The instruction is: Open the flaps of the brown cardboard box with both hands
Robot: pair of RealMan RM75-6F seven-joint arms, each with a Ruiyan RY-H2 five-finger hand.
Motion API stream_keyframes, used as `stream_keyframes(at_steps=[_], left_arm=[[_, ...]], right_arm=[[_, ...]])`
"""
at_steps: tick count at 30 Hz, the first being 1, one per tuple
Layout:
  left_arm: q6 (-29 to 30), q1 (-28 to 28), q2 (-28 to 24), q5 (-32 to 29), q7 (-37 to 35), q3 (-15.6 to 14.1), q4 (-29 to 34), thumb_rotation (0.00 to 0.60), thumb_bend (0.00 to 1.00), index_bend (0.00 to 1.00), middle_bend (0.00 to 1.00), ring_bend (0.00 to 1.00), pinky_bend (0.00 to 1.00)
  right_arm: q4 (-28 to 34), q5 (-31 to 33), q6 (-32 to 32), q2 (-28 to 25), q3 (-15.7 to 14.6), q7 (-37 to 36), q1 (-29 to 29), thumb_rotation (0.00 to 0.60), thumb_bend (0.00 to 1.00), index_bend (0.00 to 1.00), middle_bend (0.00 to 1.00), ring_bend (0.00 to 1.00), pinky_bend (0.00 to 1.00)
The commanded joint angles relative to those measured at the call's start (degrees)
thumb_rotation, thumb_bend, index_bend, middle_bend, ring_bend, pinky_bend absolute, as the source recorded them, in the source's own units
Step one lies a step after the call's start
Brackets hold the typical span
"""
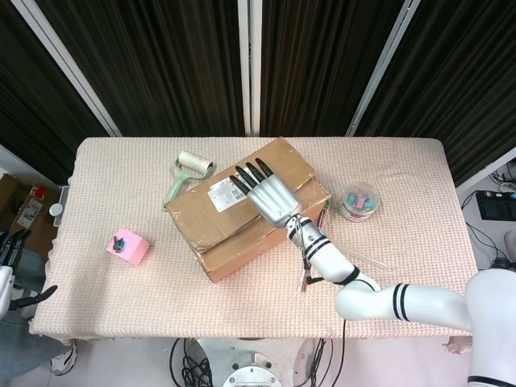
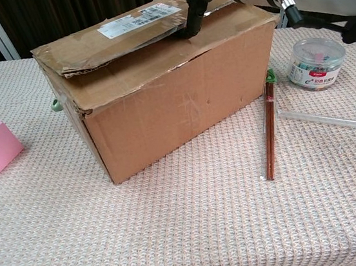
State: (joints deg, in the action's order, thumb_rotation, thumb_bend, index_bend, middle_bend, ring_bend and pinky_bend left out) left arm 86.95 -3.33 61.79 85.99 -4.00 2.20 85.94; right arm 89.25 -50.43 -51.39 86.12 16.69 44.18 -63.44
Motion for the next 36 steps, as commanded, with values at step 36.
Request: stream_keyframes(at_steps=[36], left_arm=[[-1.8, -1.3, -1.7, -2.7, -1.5, 2.2, -0.8, 0.474, 0.06, 0.05, 0.08, 0.04, 0.17]], right_arm=[[-53.3, -10.0, -0.5, 24.1, 7.2, -18.2, -22.0, 0.6, 0.21, 0.0, 0.0, 0.0, 0.0]])
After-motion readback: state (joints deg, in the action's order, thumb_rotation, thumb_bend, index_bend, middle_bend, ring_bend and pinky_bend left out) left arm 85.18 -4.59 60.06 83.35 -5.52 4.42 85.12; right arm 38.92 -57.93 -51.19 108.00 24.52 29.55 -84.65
